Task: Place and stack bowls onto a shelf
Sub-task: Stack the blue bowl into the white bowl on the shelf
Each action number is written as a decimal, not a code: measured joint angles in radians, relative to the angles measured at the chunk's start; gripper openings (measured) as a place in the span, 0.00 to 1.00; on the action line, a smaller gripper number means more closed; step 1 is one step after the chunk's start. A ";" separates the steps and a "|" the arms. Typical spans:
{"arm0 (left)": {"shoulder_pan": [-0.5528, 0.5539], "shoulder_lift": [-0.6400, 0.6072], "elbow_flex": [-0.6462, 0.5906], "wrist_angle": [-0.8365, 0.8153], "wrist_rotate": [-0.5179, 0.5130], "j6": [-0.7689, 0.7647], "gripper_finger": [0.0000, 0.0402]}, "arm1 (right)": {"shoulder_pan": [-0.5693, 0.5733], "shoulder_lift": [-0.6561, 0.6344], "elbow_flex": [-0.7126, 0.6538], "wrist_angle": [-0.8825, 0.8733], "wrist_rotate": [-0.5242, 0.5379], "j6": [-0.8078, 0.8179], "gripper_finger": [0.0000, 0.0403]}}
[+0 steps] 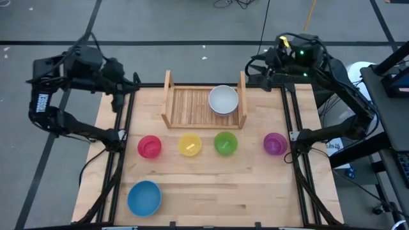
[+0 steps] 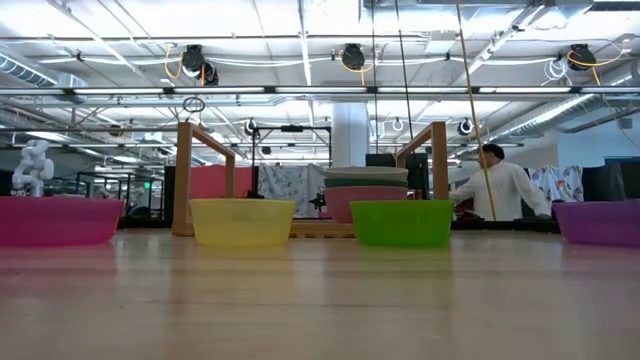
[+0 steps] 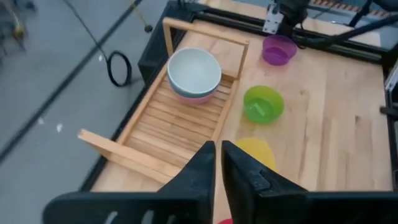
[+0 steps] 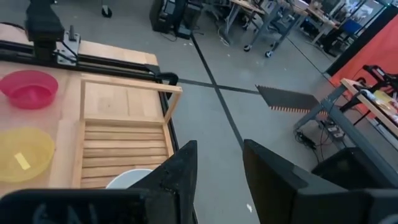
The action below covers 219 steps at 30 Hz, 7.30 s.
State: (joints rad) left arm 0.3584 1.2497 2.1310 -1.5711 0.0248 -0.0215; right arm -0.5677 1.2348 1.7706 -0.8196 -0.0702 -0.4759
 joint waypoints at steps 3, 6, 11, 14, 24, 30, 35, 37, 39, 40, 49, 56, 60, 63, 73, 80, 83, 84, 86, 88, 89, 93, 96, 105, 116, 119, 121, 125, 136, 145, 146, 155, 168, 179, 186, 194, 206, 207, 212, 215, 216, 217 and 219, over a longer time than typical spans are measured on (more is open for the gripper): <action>0.000 0.035 0.000 0.000 0.001 -0.016 0.15 | 0.013 0.000 0.000 -0.001 0.042 -0.001 0.30; 0.000 0.071 0.000 0.000 0.013 -0.021 0.20 | 0.017 0.001 0.000 -0.017 0.075 -0.016 0.30; -0.003 0.085 -0.083 0.002 0.086 -0.051 0.24 | 0.016 -0.002 0.000 -0.054 0.076 -0.017 0.30; -0.029 0.062 -0.213 0.001 0.092 -0.062 0.24 | 0.016 -0.011 0.000 -0.058 0.077 -0.017 0.30; -0.176 -0.028 -0.634 0.001 0.212 -0.044 0.24 | 0.016 -0.044 0.000 -0.059 0.079 -0.016 0.30; -0.332 -0.087 -0.815 0.019 0.212 -0.097 0.24 | 0.016 -0.087 0.000 -0.060 0.073 0.040 0.30; -0.472 -0.149 -0.953 0.155 0.211 -0.212 0.24 | 0.016 -0.116 0.001 -0.086 0.074 0.098 0.30; -0.522 -0.172 -1.004 0.235 0.211 -0.263 0.24 | 0.016 -0.124 0.001 -0.098 0.073 0.113 0.30; -0.567 -0.194 -1.051 0.307 0.211 -0.333 0.24 | 0.016 -0.131 0.001 -0.110 0.074 0.130 0.30; -0.591 -0.202 -1.073 0.342 0.211 -0.375 0.24 | 0.016 -0.133 0.001 -0.113 0.074 0.135 0.30; -0.881 -0.210 -1.271 0.631 0.210 -0.673 0.24 | 0.016 -0.134 0.001 -0.118 0.073 0.135 0.30; -1.029 -0.209 -1.391 0.826 0.088 -0.871 0.24 | 0.016 -0.134 0.001 -0.117 0.073 0.135 0.30; -1.073 -0.209 -1.424 0.851 0.048 -0.933 0.24 | 0.016 -0.134 0.001 -0.117 0.073 0.134 0.30; -1.098 -0.202 -1.445 0.876 0.047 -0.954 0.24 | 0.016 -0.134 0.001 -0.117 0.073 0.134 0.30; -1.133 -0.166 -1.485 0.896 0.015 -0.952 0.24 | 0.016 -0.134 0.001 -0.117 0.073 0.132 0.30; -1.134 -0.128 -1.486 0.896 0.016 -0.942 0.24 | 0.016 -0.134 0.000 -0.117 0.073 0.134 0.30; -1.139 -0.095 -1.486 0.896 0.016 -0.942 0.24 | 0.016 -0.134 0.000 -0.117 0.073 0.134 0.30; -1.139 -0.084 -1.486 0.896 0.016 -0.943 0.24 | 0.016 -0.134 0.000 -0.117 0.073 0.134 0.30; -1.139 -0.065 -1.486 0.896 0.017 -0.960 0.24 | 0.016 -0.134 0.000 -0.117 0.073 0.135 0.30; -1.139 -0.051 -1.486 0.896 0.019 -0.983 0.24 | 0.016 -0.134 0.000 -0.117 0.073 0.135 0.30; -1.139 -0.045 -1.486 0.896 0.019 -0.992 0.24 | 0.016 -0.134 0.000 -0.117 0.073 0.135 0.30; -1.139 -0.037 -1.486 0.915 0.034 -1.013 0.22 | 0.016 -0.134 0.000 -0.117 0.073 0.135 0.30; -1.139 -0.037 -1.486 0.961 0.048 -1.003 0.13 | 0.016 -0.134 0.000 -0.117 0.073 0.135 0.30; -1.115 -0.053 -1.486 0.979 0.054 -1.035 0.02 | 0.016 -0.134 0.000 -0.117 0.073 0.135 0.30; -0.907 -0.138 -1.251 0.709 0.006 -0.951 0.02 | 0.016 -0.134 0.000 -0.117 0.073 0.135 0.30; -0.808 -0.138 -1.128 0.571 -0.022 -0.889 0.02 | 0.016 -0.134 0.000 -0.117 0.073 0.135 0.30; -0.730 -0.138 -1.058 0.523 -0.042 -0.864 0.02 | 0.016 -0.135 0.000 -0.117 0.073 0.135 0.30; -0.572 -0.137 -0.937 0.519 -0.090 -0.788 0.02 | 0.016 -0.141 0.000 -0.118 0.074 0.135 0.30; -0.201 0.126 -0.568 0.455 -0.035 -0.369 0.02 | 0.016 -0.165 0.000 -0.148 0.074 0.124 0.30; -0.004 0.421 -0.181 0.371 0.086 -0.139 0.02 | 0.016 -0.177 0.000 -0.176 0.074 0.124 0.30; 0.013 0.451 -0.136 0.366 0.095 -0.120 0.02 | 0.016 -0.178 0.000 -0.178 0.073 0.124 0.30; 0.137 0.700 0.138 0.343 0.193 -0.038 0.02 | 0.016 -0.182 0.000 -0.185 0.073 0.124 0.30; 0.180 0.899 0.185 0.487 0.249 0.001 0.02 | 0.016 -0.182 0.000 -0.212 0.074 0.124 0.30; 0.198 0.958 0.185 0.550 0.131 0.002 0.02 | 0.016 -0.182 0.000 -0.212 0.073 0.124 0.30; 0.199 0.982 0.183 0.514 0.112 0.005 0.02 | 0.016 -0.182 0.000 -0.212 0.074 0.124 0.30; 0.182 1.017 0.182 0.507 0.112 0.021 0.02 | 0.016 -0.182 0.000 -0.219 0.074 0.124 0.30; 0.173 1.073 0.181 0.506 0.041 0.047 0.02 | 0.016 -0.182 0.000 -0.232 0.073 0.124 0.30; 0.173 1.074 0.181 0.510 0.035 0.047 0.02 | 0.016 -0.182 0.000 -0.233 0.073 0.124 0.30; 0.176 1.076 0.181 0.513 0.034 0.075 0.02 | 0.016 -0.182 0.000 -0.233 0.073 0.124 0.30; 0.173 1.076 0.181 0.526 0.034 0.099 0.05 | 0.016 -0.182 0.000 -0.233 0.073 0.124 0.30; 0.171 1.076 0.181 0.527 0.034 0.099 0.08 | 0.016 -0.182 0.000 -0.233 0.073 0.124 0.30; 0.168 1.076 0.181 0.529 0.034 0.098 0.10 | 0.016 -0.182 0.000 -0.233 0.073 0.124 0.30; 0.164 1.076 0.181 0.533 0.033 0.097 0.14 | 0.016 -0.182 0.000 -0.233 0.073 0.124 0.30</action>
State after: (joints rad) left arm 0.5228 2.3253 2.3123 -1.0382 0.0583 0.0758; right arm -0.5522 1.0527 1.7710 -1.0523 0.0029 -0.3523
